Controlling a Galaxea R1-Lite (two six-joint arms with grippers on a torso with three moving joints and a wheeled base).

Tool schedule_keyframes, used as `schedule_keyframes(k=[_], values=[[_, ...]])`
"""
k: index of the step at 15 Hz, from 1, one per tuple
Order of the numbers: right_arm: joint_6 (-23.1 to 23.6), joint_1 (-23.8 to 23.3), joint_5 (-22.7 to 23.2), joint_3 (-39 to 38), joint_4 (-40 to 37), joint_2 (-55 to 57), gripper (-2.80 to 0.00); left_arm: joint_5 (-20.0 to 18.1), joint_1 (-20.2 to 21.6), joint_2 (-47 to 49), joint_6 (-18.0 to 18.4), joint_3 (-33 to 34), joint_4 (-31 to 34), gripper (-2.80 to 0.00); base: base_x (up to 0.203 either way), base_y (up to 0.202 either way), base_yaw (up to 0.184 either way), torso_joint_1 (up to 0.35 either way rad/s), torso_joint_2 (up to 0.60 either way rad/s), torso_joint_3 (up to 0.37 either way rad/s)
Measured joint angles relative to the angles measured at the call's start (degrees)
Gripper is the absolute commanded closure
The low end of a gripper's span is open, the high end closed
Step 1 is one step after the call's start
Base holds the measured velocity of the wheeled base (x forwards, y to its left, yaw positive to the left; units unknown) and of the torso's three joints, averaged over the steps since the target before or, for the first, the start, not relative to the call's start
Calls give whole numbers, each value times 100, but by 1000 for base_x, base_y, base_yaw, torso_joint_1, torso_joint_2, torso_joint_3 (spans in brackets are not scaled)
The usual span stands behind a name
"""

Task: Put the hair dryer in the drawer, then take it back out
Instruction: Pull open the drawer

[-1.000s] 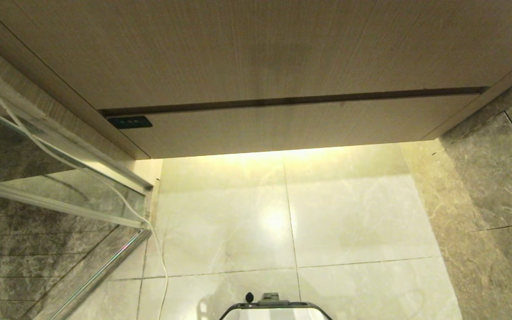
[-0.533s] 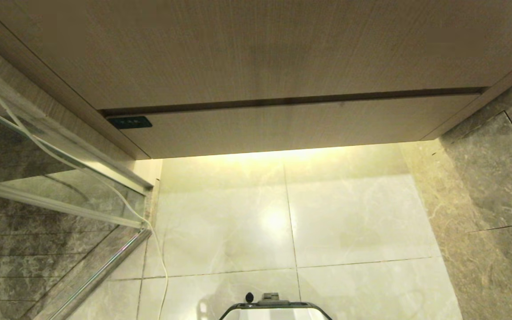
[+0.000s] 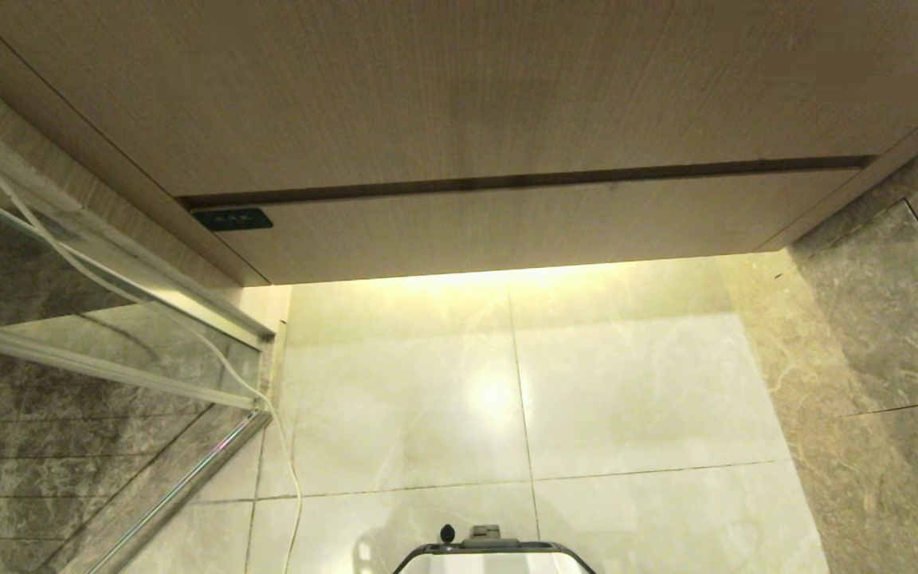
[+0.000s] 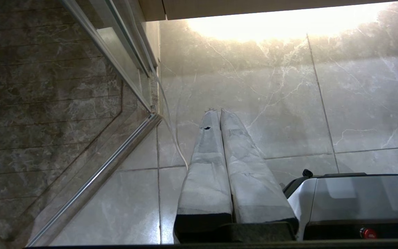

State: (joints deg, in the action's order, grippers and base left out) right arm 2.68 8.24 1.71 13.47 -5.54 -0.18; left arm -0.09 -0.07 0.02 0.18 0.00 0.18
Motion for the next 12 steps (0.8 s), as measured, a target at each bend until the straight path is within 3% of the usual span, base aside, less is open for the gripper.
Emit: schedule_keyframes(k=[4, 9, 12], values=[[-523, 242, 167, 2051, -997, 952, 0, -1, -2, 0, -2, 0, 0, 0, 0, 0, 0, 0, 0, 0], [-850, 510, 548, 3833, -470, 4895, 0, -1, -2, 0, -1, 0, 0, 0, 0, 0, 0, 0, 0, 0], [-375, 484, 1015, 4975, -240, 7200, 0, 2, -2, 0, -2, 0, 0, 0, 0, 0, 0, 0, 0, 0]])
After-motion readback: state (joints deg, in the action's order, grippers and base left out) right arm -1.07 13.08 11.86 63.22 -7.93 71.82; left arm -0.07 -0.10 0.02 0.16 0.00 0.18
